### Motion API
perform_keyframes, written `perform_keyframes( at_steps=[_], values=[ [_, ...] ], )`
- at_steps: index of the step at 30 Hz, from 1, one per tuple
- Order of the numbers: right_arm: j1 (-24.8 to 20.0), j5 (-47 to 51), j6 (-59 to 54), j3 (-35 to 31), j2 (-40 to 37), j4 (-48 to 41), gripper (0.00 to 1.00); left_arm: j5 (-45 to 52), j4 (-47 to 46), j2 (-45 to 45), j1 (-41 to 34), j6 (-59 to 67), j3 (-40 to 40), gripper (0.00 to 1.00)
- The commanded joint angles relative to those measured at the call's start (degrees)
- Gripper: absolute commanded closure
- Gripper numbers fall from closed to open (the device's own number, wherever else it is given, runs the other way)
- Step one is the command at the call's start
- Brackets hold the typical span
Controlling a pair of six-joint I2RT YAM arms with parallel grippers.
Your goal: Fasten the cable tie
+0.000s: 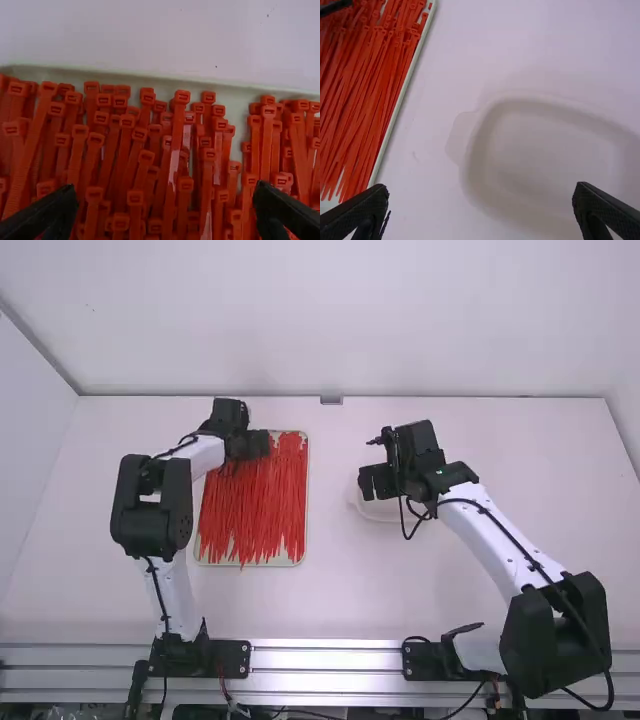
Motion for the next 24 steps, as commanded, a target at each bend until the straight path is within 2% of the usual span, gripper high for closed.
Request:
perform_keyframes(
  at_steps=[1, 14, 16, 17, 18, 20, 23, 24],
  values=[
    [0.07, -0.39, -0.04, 1.88, 0.55, -0.13, 0.02, -0.61, 0.74, 1.09, -0.37, -0.83, -1.38, 0.09],
    [0.07, -0.37, -0.04, 1.88, 0.55, -0.2, 0.02, -0.66, 2.71, 1.09, -0.37, -0.63, -1.68, 0.12],
    [0.07, -0.37, -0.04, 1.88, 0.55, -0.17, 0.02, -0.81, 2.67, 1.09, -0.37, -0.63, -1.68, 0.18],
    [0.07, -0.37, -0.04, 1.88, 0.55, -0.17, 0.02, -0.81, 2.67, 1.09, -0.37, -0.63, -1.68, 0.18],
    [0.07, -0.37, -0.02, 1.88, 0.55, -0.13, 0.02, -1.33, 2.54, 1.09, -0.37, -0.63, -1.68, 0.24],
    [0.07, -0.37, -0.04, 1.88, 0.55, -0.13, 0.02, -1.55, 2.49, 1.09, -0.37, -0.61, -1.68, 0.26],
    [0.07, -0.37, -0.04, 1.88, 0.55, -0.15, 0.02, -1.66, 2.25, 1.09, -0.37, -0.61, -1.68, 0.37],
    [0.07, -0.37, -0.04, 1.88, 0.55, -0.15, 0.02, -1.66, 2.23, 1.09, -0.37, -0.61, -1.68, 0.37]
  ],
)
